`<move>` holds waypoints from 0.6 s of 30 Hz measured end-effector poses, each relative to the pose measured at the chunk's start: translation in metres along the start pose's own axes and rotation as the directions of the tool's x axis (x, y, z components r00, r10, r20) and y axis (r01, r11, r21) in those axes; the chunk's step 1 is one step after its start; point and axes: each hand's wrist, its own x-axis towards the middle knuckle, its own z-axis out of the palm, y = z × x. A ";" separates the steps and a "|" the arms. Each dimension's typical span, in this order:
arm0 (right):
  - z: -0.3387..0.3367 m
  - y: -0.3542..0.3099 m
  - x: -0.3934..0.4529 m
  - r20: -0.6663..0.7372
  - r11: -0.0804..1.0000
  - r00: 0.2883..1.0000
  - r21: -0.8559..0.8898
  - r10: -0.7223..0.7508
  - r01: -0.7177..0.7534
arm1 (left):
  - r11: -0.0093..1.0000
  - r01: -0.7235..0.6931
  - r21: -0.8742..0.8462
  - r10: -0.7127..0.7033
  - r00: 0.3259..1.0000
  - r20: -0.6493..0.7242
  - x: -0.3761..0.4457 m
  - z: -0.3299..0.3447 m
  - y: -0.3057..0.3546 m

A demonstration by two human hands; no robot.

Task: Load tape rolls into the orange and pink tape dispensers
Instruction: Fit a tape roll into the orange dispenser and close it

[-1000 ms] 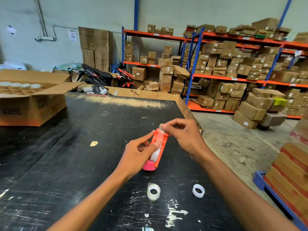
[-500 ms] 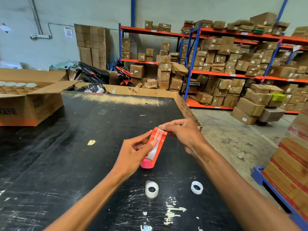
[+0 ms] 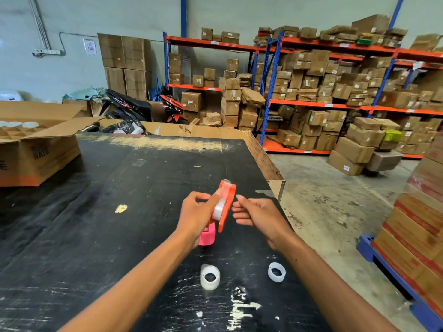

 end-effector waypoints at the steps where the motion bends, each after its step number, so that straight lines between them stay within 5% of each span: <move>1: 0.001 0.005 0.001 0.001 1.000 1.000 0.001 0.008 -0.008 | 1.000 0.012 0.026 -0.012 1.000 -0.006 0.004 0.007 -0.004; 18: -0.013 0.081 0.064 -0.076 0.967 0.982 -0.179 0.171 -0.182 | 0.955 0.200 0.221 -0.206 0.978 0.008 0.033 0.083 -0.050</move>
